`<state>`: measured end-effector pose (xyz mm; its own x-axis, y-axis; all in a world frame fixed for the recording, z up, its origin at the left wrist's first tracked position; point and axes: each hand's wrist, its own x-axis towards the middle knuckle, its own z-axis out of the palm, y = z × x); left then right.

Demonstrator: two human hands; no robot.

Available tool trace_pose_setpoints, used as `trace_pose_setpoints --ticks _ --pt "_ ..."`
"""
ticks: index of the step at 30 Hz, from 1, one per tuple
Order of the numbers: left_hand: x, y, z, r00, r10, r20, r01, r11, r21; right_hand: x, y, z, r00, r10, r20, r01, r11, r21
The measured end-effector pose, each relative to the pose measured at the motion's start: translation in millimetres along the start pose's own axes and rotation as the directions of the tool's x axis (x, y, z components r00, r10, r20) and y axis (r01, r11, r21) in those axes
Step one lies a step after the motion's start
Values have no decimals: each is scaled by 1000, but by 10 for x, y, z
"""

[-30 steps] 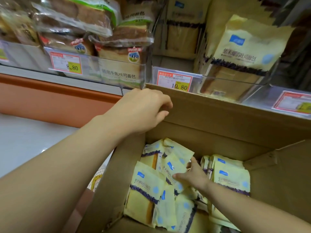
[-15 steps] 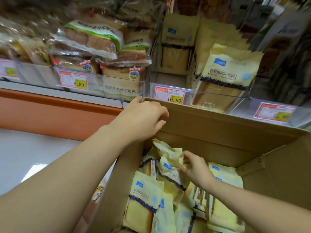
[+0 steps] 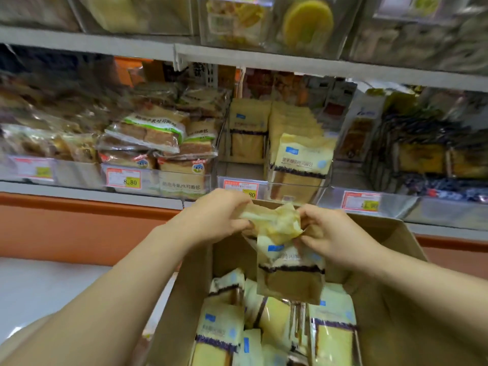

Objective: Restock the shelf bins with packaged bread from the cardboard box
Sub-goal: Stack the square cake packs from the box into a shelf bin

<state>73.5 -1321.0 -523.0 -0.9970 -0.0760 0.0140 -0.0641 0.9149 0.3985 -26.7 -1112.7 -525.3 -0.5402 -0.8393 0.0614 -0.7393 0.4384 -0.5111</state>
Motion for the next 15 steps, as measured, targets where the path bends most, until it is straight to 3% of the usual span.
trace_pose_setpoints --ticks 8,15 --pt "62 191 -605 967 -83 -242 73 996 -50 143 -335 -549 992 26 -122 -38 995 -95" --pt "412 186 -978 826 -242 -509 169 968 -185 243 -425 -854 943 -23 -331 -34 985 -166"
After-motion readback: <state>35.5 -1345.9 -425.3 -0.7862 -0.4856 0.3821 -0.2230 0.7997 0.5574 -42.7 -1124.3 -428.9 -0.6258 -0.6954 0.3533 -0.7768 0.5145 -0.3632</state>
